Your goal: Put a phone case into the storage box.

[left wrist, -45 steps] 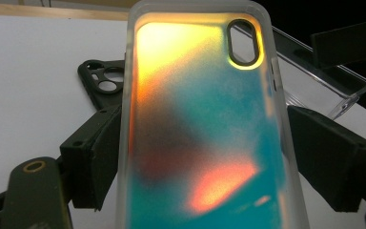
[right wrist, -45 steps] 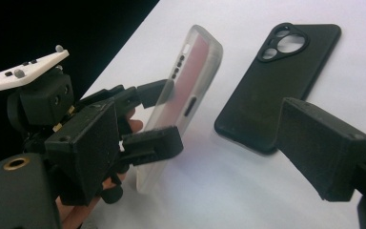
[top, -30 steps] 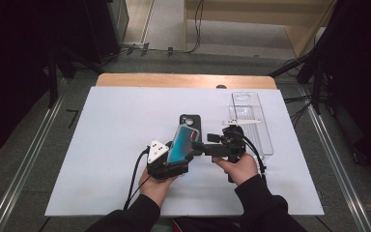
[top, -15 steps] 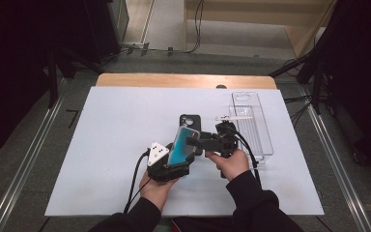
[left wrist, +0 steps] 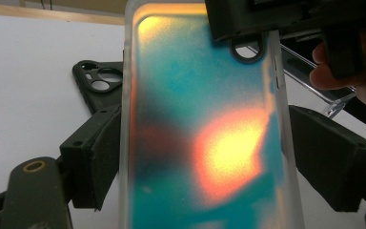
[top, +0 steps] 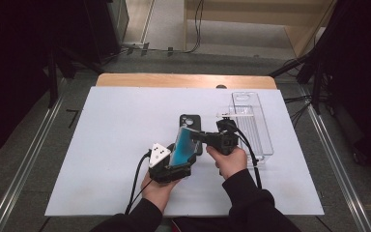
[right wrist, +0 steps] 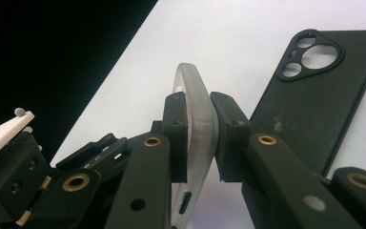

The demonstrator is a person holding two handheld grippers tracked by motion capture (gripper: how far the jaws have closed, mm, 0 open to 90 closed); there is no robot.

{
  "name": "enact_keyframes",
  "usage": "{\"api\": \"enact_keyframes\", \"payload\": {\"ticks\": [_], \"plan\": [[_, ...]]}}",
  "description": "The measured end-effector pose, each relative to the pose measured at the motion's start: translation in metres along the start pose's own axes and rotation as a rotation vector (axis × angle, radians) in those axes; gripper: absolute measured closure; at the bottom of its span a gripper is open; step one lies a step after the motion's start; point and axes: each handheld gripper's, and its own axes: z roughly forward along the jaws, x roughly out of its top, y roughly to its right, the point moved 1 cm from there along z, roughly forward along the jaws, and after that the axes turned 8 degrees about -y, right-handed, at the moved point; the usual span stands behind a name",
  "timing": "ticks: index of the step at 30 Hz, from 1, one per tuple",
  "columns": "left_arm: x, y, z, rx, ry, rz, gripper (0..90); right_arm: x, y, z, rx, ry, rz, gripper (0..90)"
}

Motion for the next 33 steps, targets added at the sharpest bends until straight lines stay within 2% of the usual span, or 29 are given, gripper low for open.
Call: {"api": "enact_keyframes", "payload": {"ticks": [5,8,13,15,17,22,24,26,29,33], "plan": [[0.000,0.000,0.000,-0.004,-0.002,0.000,16.3,0.001,-0.002,-0.002,0.009,-0.004,0.011,76.6],[0.001,0.000,0.000,-0.006,-0.012,0.003,16.1,0.002,-0.006,-0.003,0.007,-0.010,-0.010,77.0],[0.007,0.005,-0.003,0.014,-0.048,0.034,12.6,0.002,-0.011,-0.005,0.001,-0.010,-0.036,77.1],[0.009,0.006,-0.004,-0.020,-0.072,0.013,10.2,0.003,-0.012,-0.007,-0.008,-0.003,-0.048,77.1],[0.012,0.005,-0.006,-0.033,-0.094,-0.007,10.3,0.004,-0.011,-0.010,-0.014,0.003,-0.050,77.1],[0.020,0.002,-0.013,-0.077,-0.137,-0.027,10.4,0.006,-0.011,-0.018,-0.042,0.023,-0.075,77.1],[0.023,0.000,-0.016,-0.085,-0.141,-0.021,10.8,0.006,-0.011,-0.019,-0.059,0.030,-0.094,77.1],[0.026,-0.002,-0.018,-0.110,-0.157,-0.022,13.3,0.006,-0.012,-0.020,-0.076,0.035,-0.117,77.1],[0.030,-0.004,-0.019,-0.121,-0.224,0.001,13.3,0.005,-0.014,-0.021,-0.109,0.040,-0.162,77.1],[0.035,-0.009,-0.022,-0.154,-0.257,-0.002,13.3,0.004,-0.015,-0.023,-0.138,0.051,-0.211,77.0]]}}
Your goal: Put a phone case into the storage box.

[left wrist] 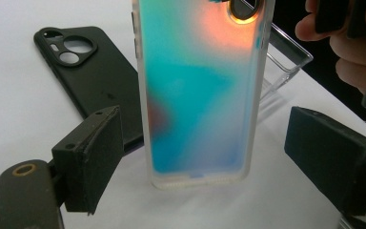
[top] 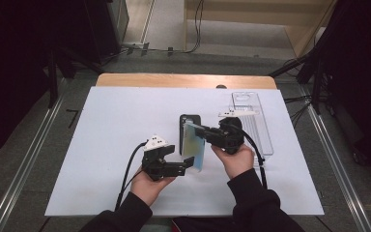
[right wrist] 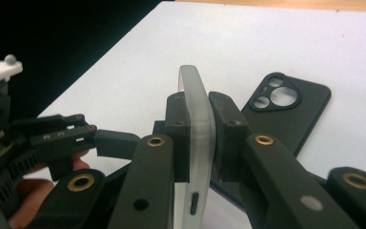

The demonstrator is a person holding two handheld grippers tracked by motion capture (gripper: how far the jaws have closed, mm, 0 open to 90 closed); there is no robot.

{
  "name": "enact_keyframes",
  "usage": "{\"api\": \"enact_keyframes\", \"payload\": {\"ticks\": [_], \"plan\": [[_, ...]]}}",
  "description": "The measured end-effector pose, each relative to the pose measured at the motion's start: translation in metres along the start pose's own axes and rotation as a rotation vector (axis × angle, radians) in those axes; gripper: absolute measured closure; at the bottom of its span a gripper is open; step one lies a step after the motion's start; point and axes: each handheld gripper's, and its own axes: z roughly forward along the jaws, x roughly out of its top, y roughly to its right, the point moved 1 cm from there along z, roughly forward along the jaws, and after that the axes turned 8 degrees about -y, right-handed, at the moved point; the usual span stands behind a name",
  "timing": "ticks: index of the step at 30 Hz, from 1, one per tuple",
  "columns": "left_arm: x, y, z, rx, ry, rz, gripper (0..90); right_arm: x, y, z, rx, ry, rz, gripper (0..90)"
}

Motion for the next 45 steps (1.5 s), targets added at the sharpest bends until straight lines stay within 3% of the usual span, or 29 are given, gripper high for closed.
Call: {"api": "enact_keyframes", "payload": {"ticks": [5,9,14,18,23,28,36,39,42,45], "plan": [[0.005,-0.008,-0.005,-0.043,-0.029,0.004,13.5,-0.002,-0.003,-0.004,-0.028,0.026,-0.074,77.0],[0.007,-0.012,-0.004,-0.086,-0.110,0.071,14.2,-0.005,-0.004,-0.006,-0.031,0.043,-0.142,77.0],[0.009,-0.015,-0.004,-0.126,-0.142,0.077,14.1,-0.008,-0.002,-0.006,-0.017,0.032,-0.198,77.0],[0.014,-0.016,-0.009,-0.130,-0.158,0.131,19.4,-0.010,-0.002,-0.008,0.026,0.020,-0.224,77.0],[0.019,-0.019,-0.013,-0.186,-0.163,0.147,21.5,-0.013,0.000,-0.013,0.082,0.022,-0.246,77.0],[0.025,-0.023,-0.017,-0.226,-0.164,0.180,21.5,-0.013,0.004,-0.016,0.131,-0.020,-0.256,77.0],[0.036,-0.027,-0.024,-0.279,-0.158,0.213,22.9,-0.011,0.006,-0.025,0.217,-0.040,-0.334,77.0],[0.040,-0.026,-0.028,-0.295,-0.154,0.242,24.2,-0.010,0.004,-0.028,0.226,-0.044,-0.359,76.9],[0.043,-0.026,-0.030,-0.307,-0.153,0.277,24.9,-0.011,0.003,-0.028,0.256,-0.051,-0.367,76.9],[0.044,-0.027,-0.031,-0.322,-0.158,0.285,27.3,-0.010,0.002,-0.027,0.282,-0.055,-0.384,77.0]]}}
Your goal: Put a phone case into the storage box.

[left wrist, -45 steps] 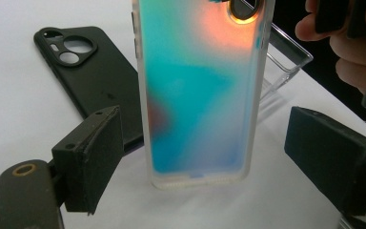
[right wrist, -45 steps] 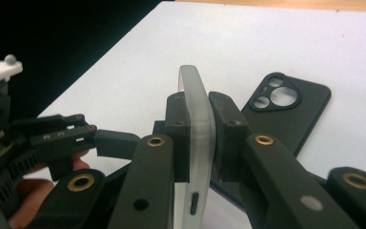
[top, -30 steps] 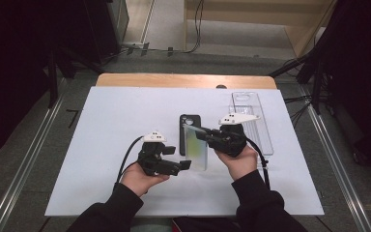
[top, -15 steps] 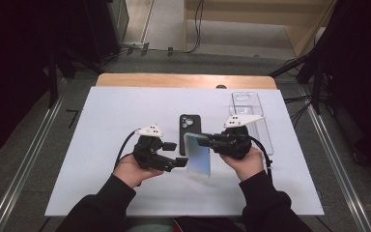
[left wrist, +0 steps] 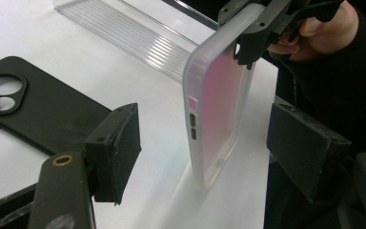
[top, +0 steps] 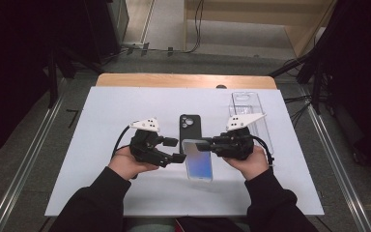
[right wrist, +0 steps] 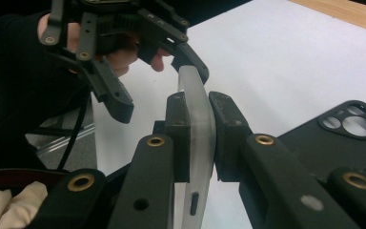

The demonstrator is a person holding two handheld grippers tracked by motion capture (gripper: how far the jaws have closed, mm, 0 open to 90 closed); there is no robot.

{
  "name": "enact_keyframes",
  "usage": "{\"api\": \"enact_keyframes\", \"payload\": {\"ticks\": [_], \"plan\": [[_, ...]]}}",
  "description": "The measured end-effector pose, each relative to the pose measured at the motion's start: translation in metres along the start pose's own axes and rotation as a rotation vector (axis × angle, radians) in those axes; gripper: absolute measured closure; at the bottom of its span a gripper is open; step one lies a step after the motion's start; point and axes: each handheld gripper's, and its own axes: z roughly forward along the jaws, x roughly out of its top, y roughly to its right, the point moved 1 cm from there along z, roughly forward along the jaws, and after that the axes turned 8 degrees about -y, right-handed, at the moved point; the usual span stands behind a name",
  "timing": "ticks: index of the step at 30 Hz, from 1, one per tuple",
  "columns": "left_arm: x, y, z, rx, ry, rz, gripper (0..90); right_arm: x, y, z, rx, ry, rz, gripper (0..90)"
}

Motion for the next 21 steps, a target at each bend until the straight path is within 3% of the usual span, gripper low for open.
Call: {"api": "enact_keyframes", "payload": {"ticks": [2,7,15,21], "plan": [[0.000,-0.001,-0.001,0.001,-0.003,0.014,27.4,0.001,0.000,0.000,0.016,0.002,-0.007,76.9],[0.000,-0.006,-0.003,-0.045,-0.011,0.020,32.3,0.002,-0.001,0.003,0.065,0.002,-0.021,77.0],[-0.001,-0.010,-0.006,-0.090,-0.004,0.035,51.3,0.004,-0.003,0.011,0.117,-0.009,-0.033,76.9],[-0.002,-0.011,-0.008,-0.131,-0.003,0.042,59.8,0.004,-0.003,0.014,0.137,-0.011,-0.034,76.9]]}}
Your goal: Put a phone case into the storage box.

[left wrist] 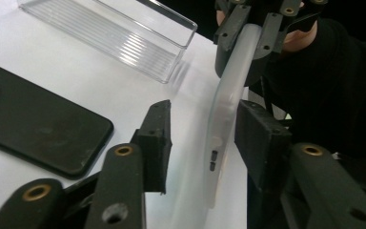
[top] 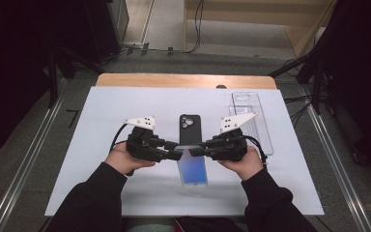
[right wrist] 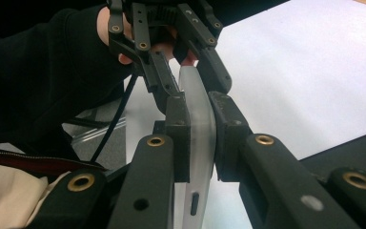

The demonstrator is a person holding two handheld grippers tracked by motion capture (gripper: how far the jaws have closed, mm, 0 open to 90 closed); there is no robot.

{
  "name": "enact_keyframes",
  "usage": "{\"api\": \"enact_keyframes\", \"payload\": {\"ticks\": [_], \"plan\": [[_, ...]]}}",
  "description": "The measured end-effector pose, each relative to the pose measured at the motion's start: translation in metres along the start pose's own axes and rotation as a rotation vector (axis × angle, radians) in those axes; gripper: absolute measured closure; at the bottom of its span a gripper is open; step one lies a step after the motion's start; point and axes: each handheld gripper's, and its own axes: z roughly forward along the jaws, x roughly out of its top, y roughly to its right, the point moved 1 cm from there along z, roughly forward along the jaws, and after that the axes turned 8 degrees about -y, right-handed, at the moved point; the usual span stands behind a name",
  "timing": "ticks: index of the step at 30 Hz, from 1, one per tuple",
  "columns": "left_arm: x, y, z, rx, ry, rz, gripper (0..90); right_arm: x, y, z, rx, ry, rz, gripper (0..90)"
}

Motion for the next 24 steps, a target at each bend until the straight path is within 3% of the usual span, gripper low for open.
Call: {"api": "enact_keyframes", "payload": {"ticks": [9,13,21,24], "plan": [[0.0013,0.0056,0.0026,-0.025,-0.024,0.058,78.2,0.0006,0.0000,0.0059,0.054,-0.011,-0.008,76.9],[0.0023,0.0080,0.0026,0.019,-0.017,0.095,80.3,-0.0004,0.0014,0.0053,0.062,-0.013,-0.002,76.9],[0.0044,0.0085,0.0025,-0.009,-0.027,0.059,80.8,-0.0004,0.0014,0.0039,0.056,-0.015,-0.009,76.3],[0.0041,0.0087,0.0019,0.006,-0.020,0.070,80.9,-0.0004,0.0012,0.0039,0.040,-0.018,-0.002,73.9]]}}
